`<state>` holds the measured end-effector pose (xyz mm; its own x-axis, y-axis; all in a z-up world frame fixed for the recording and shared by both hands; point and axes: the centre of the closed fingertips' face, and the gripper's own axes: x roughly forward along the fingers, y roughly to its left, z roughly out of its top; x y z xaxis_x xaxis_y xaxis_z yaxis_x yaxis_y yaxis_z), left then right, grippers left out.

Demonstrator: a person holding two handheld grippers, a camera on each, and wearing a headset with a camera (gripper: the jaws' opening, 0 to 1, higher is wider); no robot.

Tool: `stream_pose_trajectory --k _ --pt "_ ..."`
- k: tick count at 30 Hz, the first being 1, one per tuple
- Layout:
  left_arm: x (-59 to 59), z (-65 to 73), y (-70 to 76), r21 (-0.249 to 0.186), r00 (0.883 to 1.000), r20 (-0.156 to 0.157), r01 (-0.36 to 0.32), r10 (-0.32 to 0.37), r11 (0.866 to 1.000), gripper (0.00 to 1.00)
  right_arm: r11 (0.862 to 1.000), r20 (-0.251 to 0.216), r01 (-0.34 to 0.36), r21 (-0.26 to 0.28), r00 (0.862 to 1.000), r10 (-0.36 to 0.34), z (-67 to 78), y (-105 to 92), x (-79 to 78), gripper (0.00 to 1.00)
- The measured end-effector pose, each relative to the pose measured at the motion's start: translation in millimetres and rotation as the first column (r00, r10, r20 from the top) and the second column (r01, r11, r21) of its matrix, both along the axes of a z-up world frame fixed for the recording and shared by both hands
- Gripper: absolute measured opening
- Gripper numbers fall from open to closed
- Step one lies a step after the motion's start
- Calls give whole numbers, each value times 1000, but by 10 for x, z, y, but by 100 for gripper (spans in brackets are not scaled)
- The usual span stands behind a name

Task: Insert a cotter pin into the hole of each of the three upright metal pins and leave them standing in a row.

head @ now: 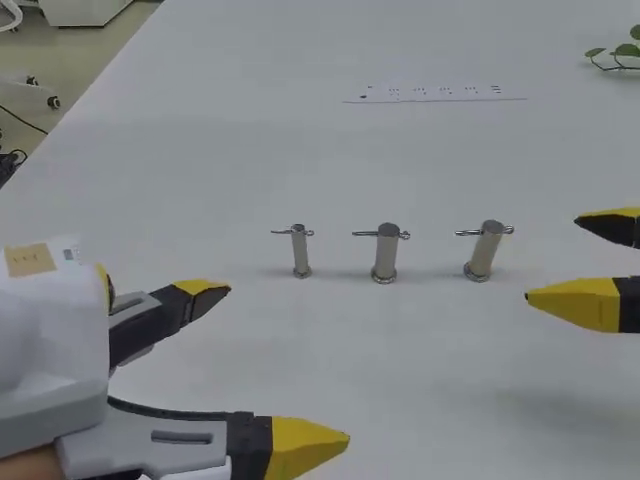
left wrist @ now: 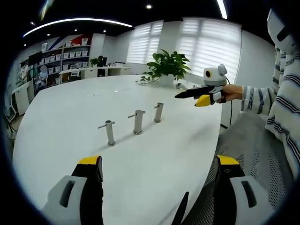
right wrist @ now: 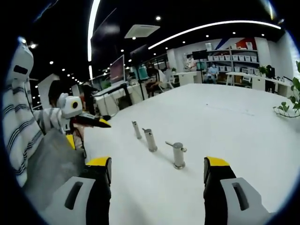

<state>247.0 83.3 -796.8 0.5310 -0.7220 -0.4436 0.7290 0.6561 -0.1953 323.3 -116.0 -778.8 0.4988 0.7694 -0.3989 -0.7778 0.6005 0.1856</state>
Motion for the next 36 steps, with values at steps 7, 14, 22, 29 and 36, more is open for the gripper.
stream_pose_trajectory --k 7,14,22,29,36 --pt "-30 -39 33 10 1000 -8 -7 7 1000 99 999 -20 41 -32 999 -42 22 22 -288 92" --pt "-47 -40 114 -3 999 -37 -32 32 999 99 998 -80 60 -15 995 -61 -14 64 -473 100" --pt "-55 -48 192 39 998 -23 -57 58 998 99 991 -107 120 -65 986 -126 -99 -4 -545 100" --pt "-100 -25 231 4 993 -49 -106 106 994 99 987 -120 146 -70 981 -153 -119 -39 -567 100" --pt "-141 -36 246 10 990 -72 -117 118 993 99 984 -146 148 -97 976 -162 -212 -20 -633 100"
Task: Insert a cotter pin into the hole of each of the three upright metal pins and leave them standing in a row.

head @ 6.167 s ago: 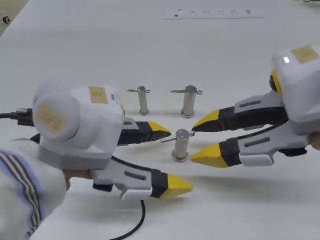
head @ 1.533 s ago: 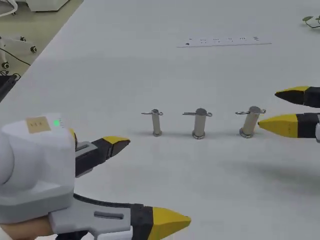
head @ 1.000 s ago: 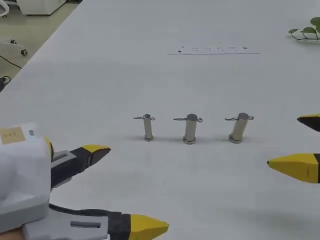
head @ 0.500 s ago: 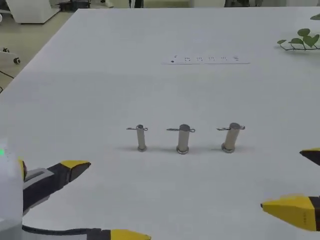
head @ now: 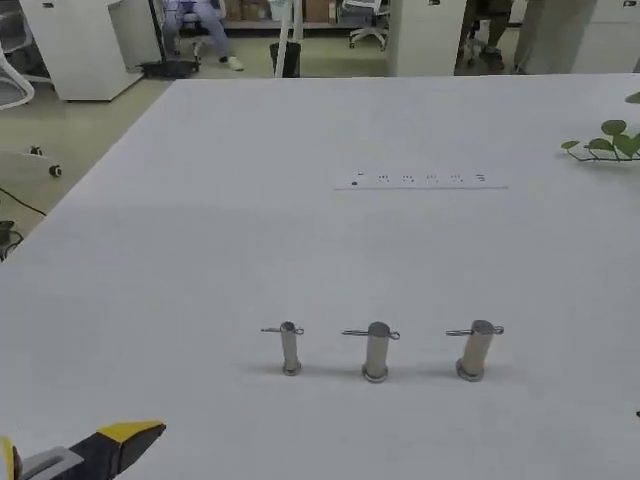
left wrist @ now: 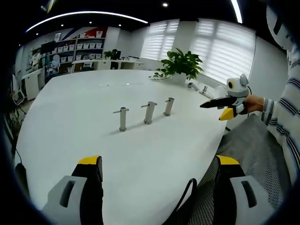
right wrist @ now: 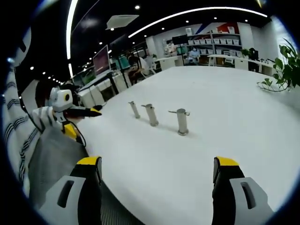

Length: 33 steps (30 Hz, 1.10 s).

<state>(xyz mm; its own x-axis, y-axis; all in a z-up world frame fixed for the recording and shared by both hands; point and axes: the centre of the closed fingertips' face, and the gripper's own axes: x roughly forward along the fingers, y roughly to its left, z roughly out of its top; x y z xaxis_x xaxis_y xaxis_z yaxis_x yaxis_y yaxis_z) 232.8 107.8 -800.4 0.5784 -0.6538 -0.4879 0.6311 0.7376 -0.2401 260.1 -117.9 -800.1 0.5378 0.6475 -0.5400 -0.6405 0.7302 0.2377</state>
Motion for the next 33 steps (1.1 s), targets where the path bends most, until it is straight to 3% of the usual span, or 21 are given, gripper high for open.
stream_pose_trajectory --k 9,14,23,28,30,33 --pt "-14 8 12 -5 999 -12 -31 30 1000 99 999 -40 22 -23 999 -23 -80 0 -53 100" --pt "7 23 36 -6 999 -11 -50 50 999 99 999 -36 40 -13 999 -40 -12 30 -29 100" --pt "47 44 48 14 999 -7 -48 48 999 99 997 -38 39 -63 998 -41 44 3 -23 100" --pt "98 77 41 45 999 39 -31 29 998 99 996 -30 44 -73 998 -46 78 8 -4 100" --pt "146 122 22 50 996 86 -27 23 998 99 993 -30 29 -119 999 -33 47 -6 -14 100" --pt "142 121 -15 50 997 72 -9 5 999 99 988 -27 11 -152 1000 -15 1 -17 -1 100"
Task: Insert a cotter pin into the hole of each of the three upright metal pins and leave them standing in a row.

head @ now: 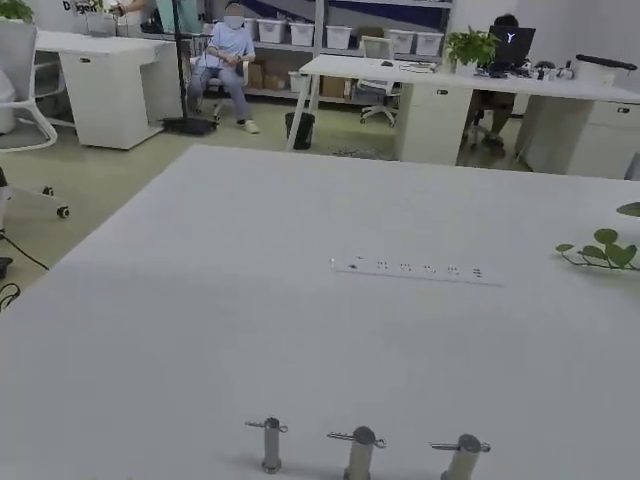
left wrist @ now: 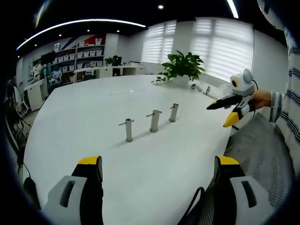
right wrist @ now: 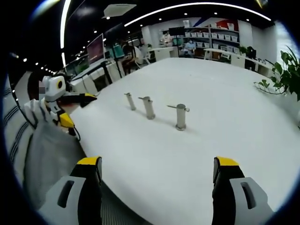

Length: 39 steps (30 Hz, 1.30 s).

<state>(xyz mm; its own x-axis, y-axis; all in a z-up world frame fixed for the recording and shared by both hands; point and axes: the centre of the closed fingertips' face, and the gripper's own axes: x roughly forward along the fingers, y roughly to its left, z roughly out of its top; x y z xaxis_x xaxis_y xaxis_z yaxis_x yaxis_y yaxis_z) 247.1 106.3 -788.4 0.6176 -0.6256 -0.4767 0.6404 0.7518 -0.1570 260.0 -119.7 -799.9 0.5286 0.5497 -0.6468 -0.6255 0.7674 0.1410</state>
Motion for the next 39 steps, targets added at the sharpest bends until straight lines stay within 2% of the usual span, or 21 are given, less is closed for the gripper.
stream_pose_trajectory --k 4,8,13,17,20,27,34,39 --pt "-3 -8 -30 9 1000 -12 14 -14 1000 99 1000 -2 11 12 1000 -11 7 -10 21 100" --pt "5 -17 -8 11 1000 -25 -3 3 1000 99 1000 2 17 14 1000 -17 14 -24 35 100" --pt "40 6 45 6 999 -17 -29 29 1000 99 999 2 44 29 999 -44 26 -75 59 100" --pt "52 -28 70 13 998 -45 -38 39 999 99 999 -8 46 20 999 -46 13 -83 46 100" --pt "66 -26 74 15 998 -40 -40 40 999 99 999 -8 47 17 999 -47 31 -86 62 100" --pt "61 -37 57 23 998 -53 -19 20 1000 99 998 -5 65 24 998 -65 47 -115 88 100" --pt "69 14 33 15 999 -46 -12 13 1000 98 997 -4 70 18 998 -70 58 -140 89 100" --pt "62 46 67 19 999 -41 -10 11 1000 96 997 1 73 17 997 -73 68 -147 96 100"
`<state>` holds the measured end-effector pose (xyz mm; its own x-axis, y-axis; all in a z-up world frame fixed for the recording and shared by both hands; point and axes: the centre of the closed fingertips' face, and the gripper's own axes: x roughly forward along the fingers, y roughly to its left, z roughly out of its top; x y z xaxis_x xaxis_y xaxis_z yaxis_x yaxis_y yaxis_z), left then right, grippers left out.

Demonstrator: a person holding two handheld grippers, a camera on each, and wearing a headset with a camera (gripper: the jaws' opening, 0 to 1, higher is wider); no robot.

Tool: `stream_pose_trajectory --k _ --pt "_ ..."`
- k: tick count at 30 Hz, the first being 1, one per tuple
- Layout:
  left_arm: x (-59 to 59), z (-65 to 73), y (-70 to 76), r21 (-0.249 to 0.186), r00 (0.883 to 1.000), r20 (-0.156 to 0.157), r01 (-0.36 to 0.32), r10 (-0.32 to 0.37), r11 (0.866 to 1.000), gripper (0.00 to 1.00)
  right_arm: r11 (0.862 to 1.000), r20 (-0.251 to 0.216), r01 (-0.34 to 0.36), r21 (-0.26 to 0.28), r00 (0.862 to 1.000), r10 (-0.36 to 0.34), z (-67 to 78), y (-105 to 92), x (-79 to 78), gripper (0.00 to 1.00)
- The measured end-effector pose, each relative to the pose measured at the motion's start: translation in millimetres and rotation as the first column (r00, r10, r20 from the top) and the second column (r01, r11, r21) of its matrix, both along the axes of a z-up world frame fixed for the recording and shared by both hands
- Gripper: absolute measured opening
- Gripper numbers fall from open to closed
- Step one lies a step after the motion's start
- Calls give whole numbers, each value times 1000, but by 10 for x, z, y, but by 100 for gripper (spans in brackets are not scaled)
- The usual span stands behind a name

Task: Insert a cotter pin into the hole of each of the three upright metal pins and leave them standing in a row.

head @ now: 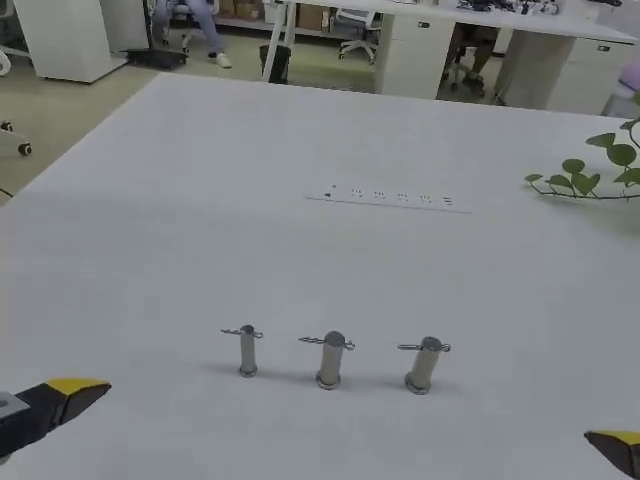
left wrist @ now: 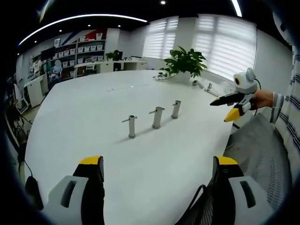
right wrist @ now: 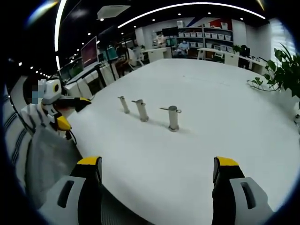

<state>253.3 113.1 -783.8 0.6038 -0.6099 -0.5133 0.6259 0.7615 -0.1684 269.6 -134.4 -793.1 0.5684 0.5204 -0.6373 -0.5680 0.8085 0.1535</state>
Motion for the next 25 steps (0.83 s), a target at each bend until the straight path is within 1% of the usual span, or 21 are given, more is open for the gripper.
stream_pose_trajectory --k 3,5,7,8,10,12,14,17,21,25 --pt "-6 39 46 -2 1000 6 -6 7 1000 94 1000 1 -5 -4 1000 5 1 7 -9 100" --pt "-12 74 84 -11 1000 11 -13 13 1000 93 1000 2 -10 -6 1000 10 9 18 -19 100" --pt "-5 120 132 -35 999 16 -36 36 999 92 1000 4 -11 -5 1000 11 21 23 -23 100" --pt "-9 141 158 -49 999 14 -46 46 998 91 1000 6 -12 -4 1000 12 29 24 -25 100" --pt "-17 154 199 -63 998 5 -61 61 996 89 1000 11 -13 -3 1000 13 43 23 -27 100" --pt "-25 160 254 -60 997 10 -72 73 996 88 1000 16 -11 -2 1000 11 58 24 -34 100" --pt "-32 160 278 -49 997 16 -72 73 996 90 1000 18 -9 1 1000 9 66 26 -40 100" --pt "-33 147 304 -43 996 11 -83 83 996 93 1000 22 -1 4 1000 0 68 15 -45 100" --pt "-35 126 313 -38 996 6 -92 92 995 96 1000 20 7 14 1000 -7 66 8 -60 100" --pt "-31 125 301 -39 996 8 -91 92 995 98 1000 17 9 13 1000 -9 66 -2 -80 100"
